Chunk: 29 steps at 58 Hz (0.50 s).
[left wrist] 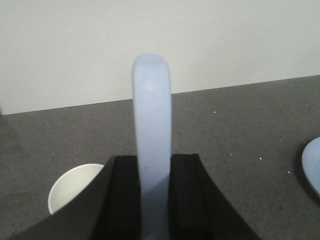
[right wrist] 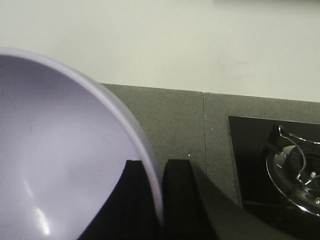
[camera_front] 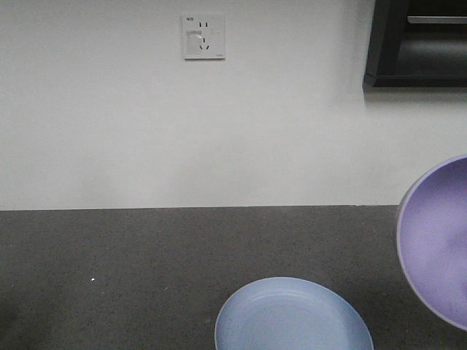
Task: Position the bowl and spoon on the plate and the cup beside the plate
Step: 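Lower the lavender bowl onto the blue plate with the right gripper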
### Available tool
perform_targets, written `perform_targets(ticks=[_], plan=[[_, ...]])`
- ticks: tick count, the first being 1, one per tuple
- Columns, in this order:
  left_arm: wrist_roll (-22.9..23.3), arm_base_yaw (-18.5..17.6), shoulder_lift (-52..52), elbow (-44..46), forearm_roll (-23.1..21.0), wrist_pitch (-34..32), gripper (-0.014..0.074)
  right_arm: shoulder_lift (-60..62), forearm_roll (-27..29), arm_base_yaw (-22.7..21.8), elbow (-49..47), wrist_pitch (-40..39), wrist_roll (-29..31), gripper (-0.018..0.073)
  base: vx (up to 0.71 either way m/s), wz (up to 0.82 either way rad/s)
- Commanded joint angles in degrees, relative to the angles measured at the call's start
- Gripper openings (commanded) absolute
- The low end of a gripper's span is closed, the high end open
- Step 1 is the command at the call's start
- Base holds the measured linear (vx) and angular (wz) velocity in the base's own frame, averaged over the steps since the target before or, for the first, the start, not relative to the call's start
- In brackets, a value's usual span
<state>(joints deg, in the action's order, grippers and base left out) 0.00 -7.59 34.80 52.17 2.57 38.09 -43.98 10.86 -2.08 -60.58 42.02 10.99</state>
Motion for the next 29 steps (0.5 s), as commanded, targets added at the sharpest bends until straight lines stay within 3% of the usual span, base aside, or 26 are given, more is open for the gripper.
perform_targets(ticks=[1, 29], plan=[[0.0, -0.27, 0.28, 1.35, -0.35, -4.56, -0.0003, 0.16, 0.38, -0.17, -1.54, -5.07, 0.35, -0.0009, 0.17, 0.0], [0.0, -0.27, 0.28, 1.35, -0.35, -4.56, -0.0003, 0.16, 0.38, -0.17, -1.54, -5.07, 0.35, -0.0009, 0.1, 0.01]])
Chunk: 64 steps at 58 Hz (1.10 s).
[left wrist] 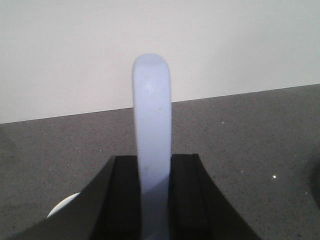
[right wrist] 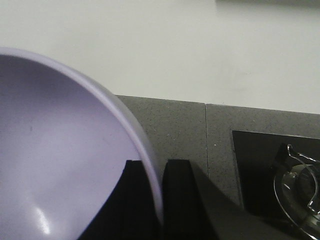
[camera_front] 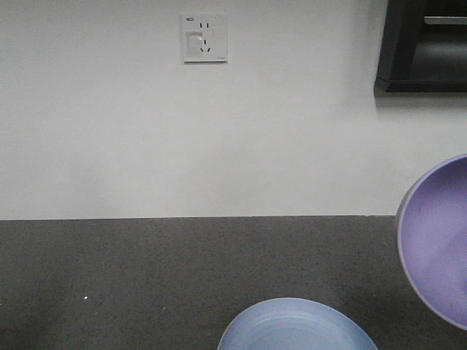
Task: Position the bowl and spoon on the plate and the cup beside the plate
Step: 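Lower the lavender bowl onto the blue plate with the right gripper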
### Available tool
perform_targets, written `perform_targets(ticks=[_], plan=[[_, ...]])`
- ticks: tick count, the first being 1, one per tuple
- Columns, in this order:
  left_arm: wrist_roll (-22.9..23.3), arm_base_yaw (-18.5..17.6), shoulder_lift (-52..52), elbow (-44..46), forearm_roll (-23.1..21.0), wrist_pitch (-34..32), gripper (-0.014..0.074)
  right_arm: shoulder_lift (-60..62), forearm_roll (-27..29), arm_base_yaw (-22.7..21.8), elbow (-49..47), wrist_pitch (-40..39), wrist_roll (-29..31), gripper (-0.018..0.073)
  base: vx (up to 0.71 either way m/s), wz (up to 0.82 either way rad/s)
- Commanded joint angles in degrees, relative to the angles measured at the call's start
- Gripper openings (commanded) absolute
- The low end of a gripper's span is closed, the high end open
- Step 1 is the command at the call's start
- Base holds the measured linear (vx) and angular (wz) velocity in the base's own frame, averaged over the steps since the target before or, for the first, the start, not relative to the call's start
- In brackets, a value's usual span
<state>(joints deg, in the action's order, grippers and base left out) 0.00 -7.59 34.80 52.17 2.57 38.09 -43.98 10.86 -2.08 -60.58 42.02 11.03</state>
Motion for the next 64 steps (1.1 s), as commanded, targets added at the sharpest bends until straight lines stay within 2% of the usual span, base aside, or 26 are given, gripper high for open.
perform_targets(ticks=[1, 64], plan=[[0.0, -0.27, 0.28, 1.35, -0.35, -4.56, -0.0003, 0.16, 0.38, -0.17, -1.54, -5.07, 0.31, -0.0009, 0.06, 0.01], [0.0, -0.27, 0.28, 1.35, -0.35, -4.56, -0.0003, 0.16, 0.38, -0.17, -1.54, -6.19, 0.31, -0.0009, 0.01, 0.0]])
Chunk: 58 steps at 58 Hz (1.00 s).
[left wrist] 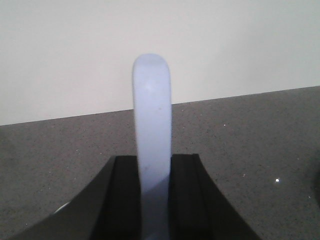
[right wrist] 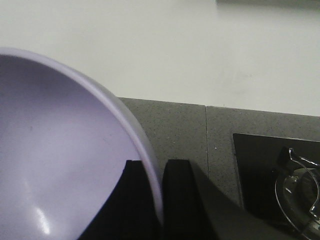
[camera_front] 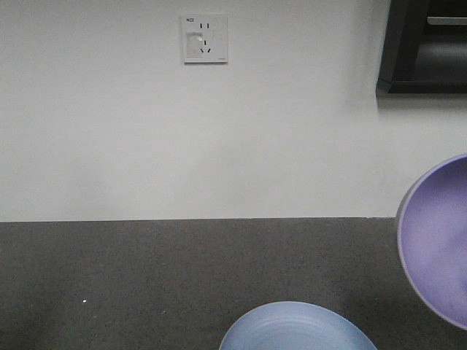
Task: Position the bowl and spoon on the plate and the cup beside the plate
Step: 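Lower the lavender bowl onto the blue plate with the right gripper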
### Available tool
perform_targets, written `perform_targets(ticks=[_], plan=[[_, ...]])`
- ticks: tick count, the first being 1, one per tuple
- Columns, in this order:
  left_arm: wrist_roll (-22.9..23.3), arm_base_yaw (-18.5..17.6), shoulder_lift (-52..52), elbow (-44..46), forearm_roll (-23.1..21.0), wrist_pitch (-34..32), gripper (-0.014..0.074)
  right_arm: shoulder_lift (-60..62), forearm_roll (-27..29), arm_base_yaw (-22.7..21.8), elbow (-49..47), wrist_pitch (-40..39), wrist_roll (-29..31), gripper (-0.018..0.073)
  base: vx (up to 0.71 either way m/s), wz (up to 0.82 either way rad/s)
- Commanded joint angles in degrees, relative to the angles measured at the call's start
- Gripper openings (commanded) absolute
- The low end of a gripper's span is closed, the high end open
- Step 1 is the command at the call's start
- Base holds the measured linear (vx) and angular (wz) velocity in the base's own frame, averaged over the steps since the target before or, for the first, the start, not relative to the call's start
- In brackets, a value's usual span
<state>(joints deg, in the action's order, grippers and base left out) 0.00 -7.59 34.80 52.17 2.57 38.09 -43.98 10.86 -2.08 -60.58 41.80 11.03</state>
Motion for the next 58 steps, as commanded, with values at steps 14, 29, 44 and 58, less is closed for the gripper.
perform_targets(ticks=[14, 29, 44, 58], plan=[[0.0, -0.27, 0.28, 1.35, -0.35, -4.61, -0.0003, -4.71, 10.38, -0.17, -1.54, -6.72, 4.56, -0.0009, 0.0, 0.0], [0.0, -0.27, 0.28, 1.35, -0.35, -4.66, 0.0, -17.56, 23.46, -0.12, -1.85, -4.08, 16.22, -0.0009, 0.0, 0.0], [0.0, -0.27, 0.28, 1.35, -0.35, -5.82, 0.0004, -31.41, 16.24, 9.95, -1.85, -5.22, 14.08, -0.0009, 0.0, 0.0], [0.0, -0.27, 0.28, 1.35, -0.35, -6.31, 0.0004, -40.97, 11.51, 12.8, -1.85, -5.75, 7.62, -0.0008, 0.0, 0.0]])
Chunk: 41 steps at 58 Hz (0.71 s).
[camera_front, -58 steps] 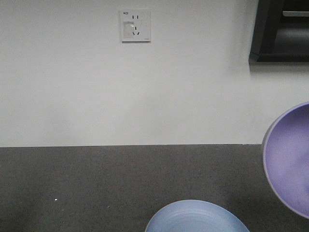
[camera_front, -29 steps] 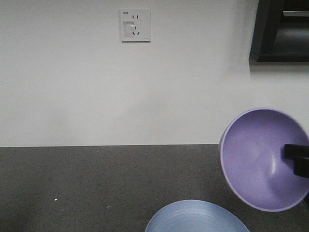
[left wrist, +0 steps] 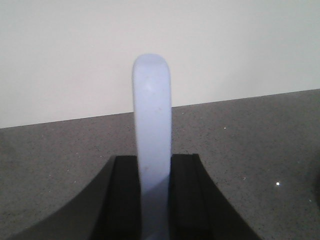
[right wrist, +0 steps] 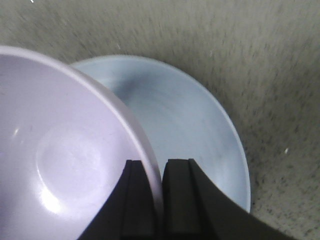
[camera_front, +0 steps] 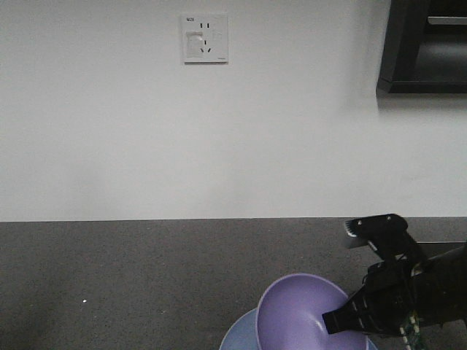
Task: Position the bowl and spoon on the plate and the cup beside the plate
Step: 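Lower the lavender bowl onto the blue plate with the right gripper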
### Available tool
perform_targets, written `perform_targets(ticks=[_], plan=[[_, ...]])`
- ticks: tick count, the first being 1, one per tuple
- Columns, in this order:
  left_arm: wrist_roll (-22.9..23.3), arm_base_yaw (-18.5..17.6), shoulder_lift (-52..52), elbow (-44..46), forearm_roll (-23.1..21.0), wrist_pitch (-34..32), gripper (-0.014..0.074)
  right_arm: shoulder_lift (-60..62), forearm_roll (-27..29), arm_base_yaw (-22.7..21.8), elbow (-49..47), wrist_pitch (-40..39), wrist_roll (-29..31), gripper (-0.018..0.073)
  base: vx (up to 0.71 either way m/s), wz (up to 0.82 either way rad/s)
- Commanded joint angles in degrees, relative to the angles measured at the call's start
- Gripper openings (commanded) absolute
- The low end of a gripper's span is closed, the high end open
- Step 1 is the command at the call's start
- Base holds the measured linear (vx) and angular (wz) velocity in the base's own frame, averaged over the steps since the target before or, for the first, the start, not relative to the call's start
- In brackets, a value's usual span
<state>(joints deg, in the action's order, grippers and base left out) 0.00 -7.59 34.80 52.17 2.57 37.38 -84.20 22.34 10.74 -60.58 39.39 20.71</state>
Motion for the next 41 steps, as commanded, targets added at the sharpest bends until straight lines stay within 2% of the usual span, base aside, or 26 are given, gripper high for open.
perform_targets(ticks=[1, 21, 30, 41], plan=[[0.0, -0.27, 0.28, 1.35, -0.35, -5.59, 0.0004, -1.16, 0.03, -0.02, -1.85, -3.34, -2.11, -0.0008, 0.0, 0.0], [0.0, -0.27, 0.28, 1.35, -0.35, -5.59, 0.0004, -6.05, 1.5, -0.02, -1.85, -2.59, -2.59, 0.0032, 0.0, 0.0], [0.0, -0.27, 0.28, 1.35, -0.35, -5.59, 0.0004, -6.26, 1.44, -0.02, -1.85, -2.59, -2.59, 0.0122, 0.0, 0.0], [0.0, -0.27, 0.28, 1.35, -0.35, -5.59, 0.0004, -6.26, 1.44, -0.02, -1.85, -2.18, -2.59, 0.0311, 0.0, 0.0]])
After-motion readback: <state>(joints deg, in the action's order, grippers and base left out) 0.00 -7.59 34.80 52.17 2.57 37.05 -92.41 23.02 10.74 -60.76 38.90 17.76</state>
